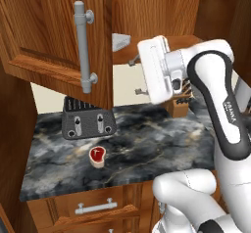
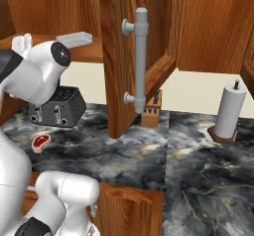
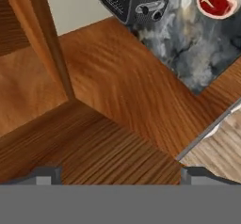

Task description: Retrieve the tupperware from the cabinet, then place the raw meat into the tupperware to avoid contamination.

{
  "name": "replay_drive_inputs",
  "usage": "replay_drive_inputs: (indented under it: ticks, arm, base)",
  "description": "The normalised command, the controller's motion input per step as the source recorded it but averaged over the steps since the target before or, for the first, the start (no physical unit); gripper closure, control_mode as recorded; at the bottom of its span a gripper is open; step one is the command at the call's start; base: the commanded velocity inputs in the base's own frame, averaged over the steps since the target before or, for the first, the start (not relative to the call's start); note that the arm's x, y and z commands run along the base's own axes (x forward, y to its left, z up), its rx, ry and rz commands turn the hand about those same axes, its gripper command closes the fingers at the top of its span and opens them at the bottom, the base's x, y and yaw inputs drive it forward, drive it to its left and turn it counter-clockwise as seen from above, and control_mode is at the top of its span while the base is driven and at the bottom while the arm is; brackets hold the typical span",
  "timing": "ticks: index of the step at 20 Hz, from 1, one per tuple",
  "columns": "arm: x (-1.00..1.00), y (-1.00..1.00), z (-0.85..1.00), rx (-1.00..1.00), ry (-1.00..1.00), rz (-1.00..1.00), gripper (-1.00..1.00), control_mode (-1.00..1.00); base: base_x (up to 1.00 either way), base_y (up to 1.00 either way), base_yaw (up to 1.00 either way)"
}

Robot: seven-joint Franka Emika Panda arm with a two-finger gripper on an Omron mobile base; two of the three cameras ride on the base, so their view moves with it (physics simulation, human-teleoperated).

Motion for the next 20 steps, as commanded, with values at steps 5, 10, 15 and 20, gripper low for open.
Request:
replay_drive_inputs:
  ticks: [5, 10, 15, 20]
  arm:
    - [0.26, 0.52, -0.16, 0.16, 0.28, 0.29, -1.00, -1.00]
    - [0.28, 0.52, 0.01, 0.01, 0.21, 0.27, -1.00, -1.00]
    - [0.00, 0.80, 0.03, -0.01, 0.18, 0.26, -1.00, -1.00]
    - [-0.11, 0.84, -0.05, 0.00, 0.10, 0.25, -1.00, -1.00]
  base:
    - [0.00, 0.00, 0.00]
    - [0.00, 0.00, 0.00]
    - [0.00, 0.00, 0.00]
    - [0.00, 0.00, 0.00]
